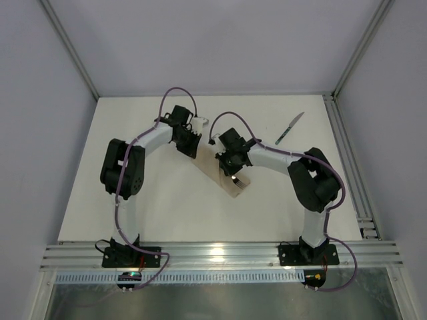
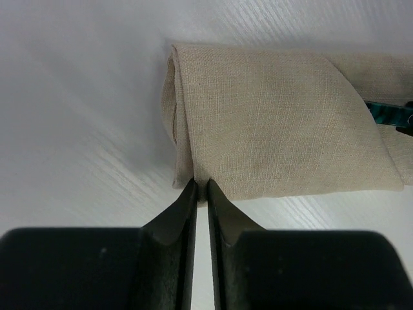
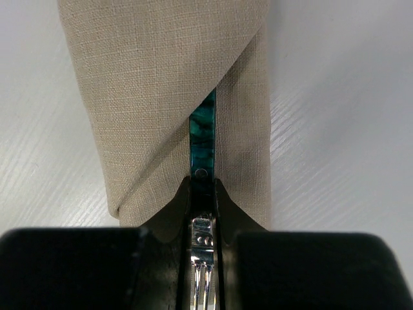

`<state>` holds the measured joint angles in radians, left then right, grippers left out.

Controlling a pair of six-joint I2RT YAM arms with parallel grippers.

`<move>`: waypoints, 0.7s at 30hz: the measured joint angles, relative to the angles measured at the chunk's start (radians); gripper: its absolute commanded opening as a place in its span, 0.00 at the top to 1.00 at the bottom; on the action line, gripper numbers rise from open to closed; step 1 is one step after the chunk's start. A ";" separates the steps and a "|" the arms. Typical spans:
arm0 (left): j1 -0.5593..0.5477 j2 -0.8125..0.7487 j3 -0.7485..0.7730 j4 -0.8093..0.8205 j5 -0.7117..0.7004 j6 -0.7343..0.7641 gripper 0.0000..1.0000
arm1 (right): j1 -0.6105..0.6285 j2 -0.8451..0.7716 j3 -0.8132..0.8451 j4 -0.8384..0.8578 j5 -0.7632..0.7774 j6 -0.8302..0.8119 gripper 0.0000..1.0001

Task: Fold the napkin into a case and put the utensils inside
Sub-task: Insert the fork into the folded napkin.

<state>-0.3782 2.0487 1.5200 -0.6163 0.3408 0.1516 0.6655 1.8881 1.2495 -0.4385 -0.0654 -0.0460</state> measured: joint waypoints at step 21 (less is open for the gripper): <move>0.000 0.000 0.000 0.000 0.001 0.019 0.91 | -0.002 0.049 0.062 0.007 0.046 -0.010 0.54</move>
<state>-0.3786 2.0487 1.5200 -0.6159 0.3420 0.1703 0.6636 1.9373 1.3113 -0.4316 -0.0196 -0.0559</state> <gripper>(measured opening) 0.084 0.434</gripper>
